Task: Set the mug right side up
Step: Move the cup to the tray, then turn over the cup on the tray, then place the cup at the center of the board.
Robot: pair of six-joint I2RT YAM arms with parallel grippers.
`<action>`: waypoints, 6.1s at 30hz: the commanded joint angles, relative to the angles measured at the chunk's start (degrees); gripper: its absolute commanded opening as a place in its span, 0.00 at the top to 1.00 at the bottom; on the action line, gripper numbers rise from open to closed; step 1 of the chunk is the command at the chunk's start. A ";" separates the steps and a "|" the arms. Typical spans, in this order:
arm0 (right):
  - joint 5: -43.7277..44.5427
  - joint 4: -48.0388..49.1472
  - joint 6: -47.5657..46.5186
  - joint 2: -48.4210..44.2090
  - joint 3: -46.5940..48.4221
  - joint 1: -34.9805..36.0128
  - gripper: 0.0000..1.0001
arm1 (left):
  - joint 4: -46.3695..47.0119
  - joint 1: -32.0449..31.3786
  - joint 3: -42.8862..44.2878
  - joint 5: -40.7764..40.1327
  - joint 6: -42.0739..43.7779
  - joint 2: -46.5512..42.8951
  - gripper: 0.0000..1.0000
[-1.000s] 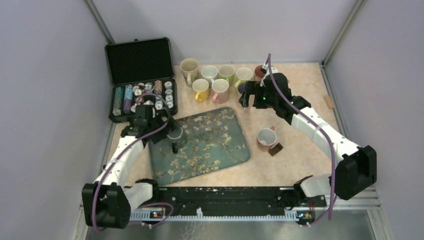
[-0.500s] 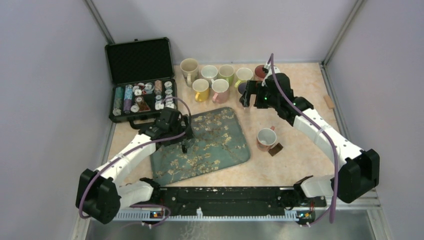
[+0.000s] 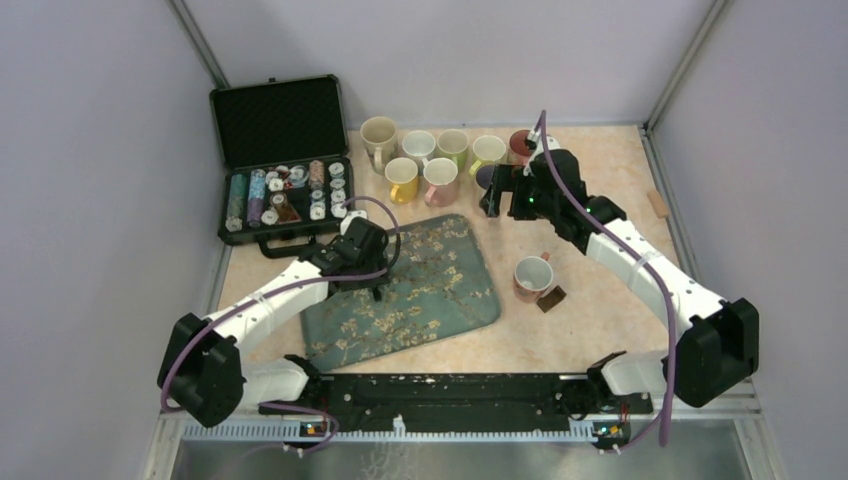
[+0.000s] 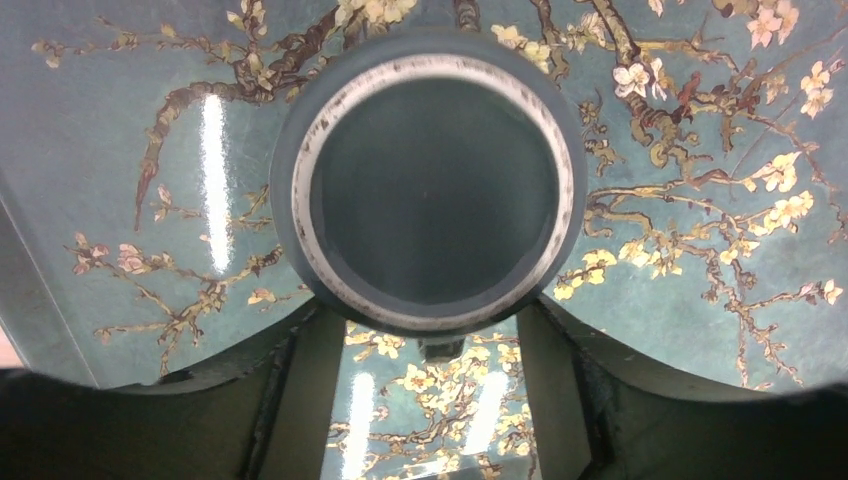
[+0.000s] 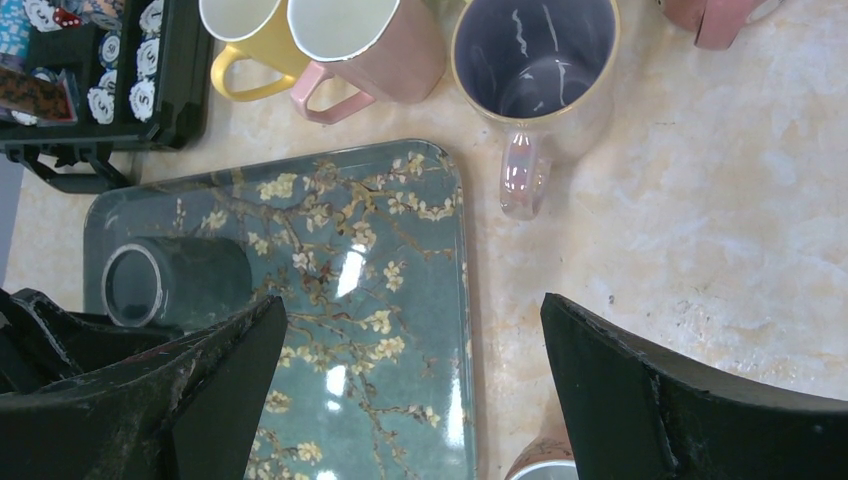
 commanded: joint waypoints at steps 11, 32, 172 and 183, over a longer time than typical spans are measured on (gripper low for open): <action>0.12 2.04 0.53 -2.28 -0.29 -0.31 0.01 | 1.58 -0.45 -1.13 -0.79 -2.39 0.61 0.47; 0.12 1.96 0.82 -2.54 -0.93 -0.24 0.01 | 4.22 -0.42 -1.57 -1.78 -1.38 2.69 0.62; 0.80 6.07 6.47 -14.25 -4.32 -2.35 1.00 | 45.30 0.56 14.04 38.29 3.67 0.03 0.01; 13.39 -4.91 2.51 -9.23 -1.18 -5.25 1.00 | 34.70 0.55 18.63 40.01 8.39 2.66 0.01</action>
